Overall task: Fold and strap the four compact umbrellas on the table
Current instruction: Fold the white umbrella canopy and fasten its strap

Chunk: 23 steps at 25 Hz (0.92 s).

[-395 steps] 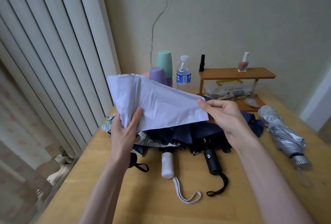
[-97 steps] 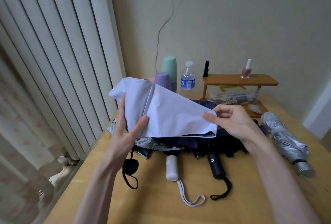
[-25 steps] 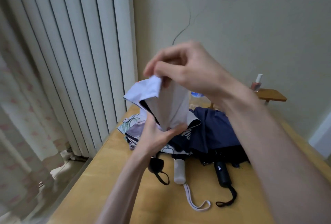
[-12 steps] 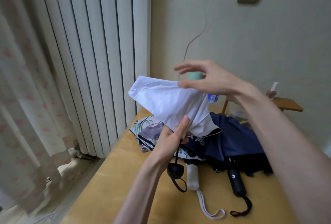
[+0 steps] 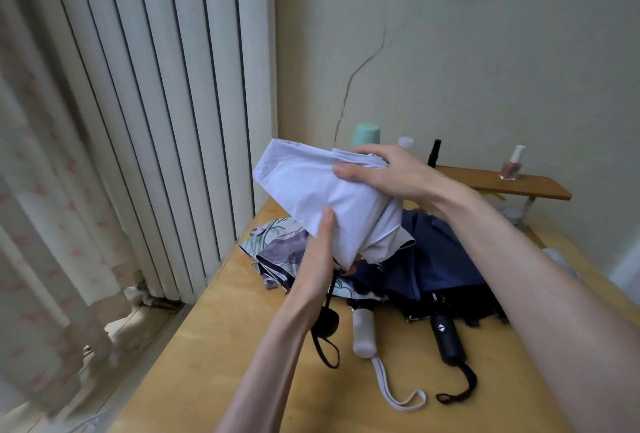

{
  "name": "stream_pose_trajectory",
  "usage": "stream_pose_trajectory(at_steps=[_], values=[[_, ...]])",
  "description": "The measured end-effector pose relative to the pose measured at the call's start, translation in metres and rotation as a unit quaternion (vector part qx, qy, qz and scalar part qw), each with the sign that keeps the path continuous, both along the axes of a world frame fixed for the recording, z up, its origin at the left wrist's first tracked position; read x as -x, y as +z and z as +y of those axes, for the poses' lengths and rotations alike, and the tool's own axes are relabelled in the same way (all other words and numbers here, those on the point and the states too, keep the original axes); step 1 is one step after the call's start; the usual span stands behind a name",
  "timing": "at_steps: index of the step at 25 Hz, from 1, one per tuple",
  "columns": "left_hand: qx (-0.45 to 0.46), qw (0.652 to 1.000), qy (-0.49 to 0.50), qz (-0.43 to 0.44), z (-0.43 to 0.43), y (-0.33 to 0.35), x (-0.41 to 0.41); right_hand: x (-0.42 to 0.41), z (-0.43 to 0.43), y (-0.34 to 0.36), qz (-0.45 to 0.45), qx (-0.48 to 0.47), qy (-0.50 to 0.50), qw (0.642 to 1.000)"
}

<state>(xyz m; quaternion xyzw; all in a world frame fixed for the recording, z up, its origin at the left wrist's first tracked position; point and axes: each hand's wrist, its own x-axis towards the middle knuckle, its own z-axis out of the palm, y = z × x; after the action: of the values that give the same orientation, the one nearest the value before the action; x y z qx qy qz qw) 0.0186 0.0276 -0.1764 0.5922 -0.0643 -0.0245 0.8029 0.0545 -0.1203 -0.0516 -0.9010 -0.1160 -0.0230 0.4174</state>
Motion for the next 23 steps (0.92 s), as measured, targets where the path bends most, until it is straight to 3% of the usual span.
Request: stream_pose_trajectory(at_steps=[7, 8, 10, 11, 12, 15, 18, 23], values=[[-0.035, 0.996, 0.057, 0.059, 0.009, 0.009, -0.011, 0.003, 0.004, 0.004, -0.104, 0.013, -0.026, 0.994], [-0.082, 0.990, 0.107, 0.030, 0.014, 0.009, -0.010, 0.005, 0.002, 0.007, -0.114, 0.016, -0.041, 0.993], [-0.184, 0.948, 0.223, -0.132, 0.020, 0.013, -0.003, 0.007, 0.002, 0.009, -0.128, 0.039, -0.072, 0.988], [-0.209, 0.925, 0.235, -0.214, 0.019, 0.017, 0.003, 0.006, 0.002, 0.009, -0.129, 0.053, -0.084, 0.987], [-0.234, 0.916, 0.198, -0.260, 0.013, 0.022, 0.010, 0.006, 0.003, 0.008, -0.126, 0.061, -0.094, 0.986], [-0.281, 0.920, 0.078, -0.262, -0.006, 0.025, 0.022, 0.007, 0.008, 0.005, -0.108, 0.012, -0.093, 0.990], [-0.228, 0.941, 0.078, -0.236, -0.003, 0.026, 0.021, 0.015, 0.016, 0.000, -0.100, -0.052, -0.047, 0.993], [-0.239, 0.941, 0.101, -0.219, 0.011, 0.020, 0.008, 0.018, 0.026, -0.010, -0.133, -0.004, 0.012, 0.991]])
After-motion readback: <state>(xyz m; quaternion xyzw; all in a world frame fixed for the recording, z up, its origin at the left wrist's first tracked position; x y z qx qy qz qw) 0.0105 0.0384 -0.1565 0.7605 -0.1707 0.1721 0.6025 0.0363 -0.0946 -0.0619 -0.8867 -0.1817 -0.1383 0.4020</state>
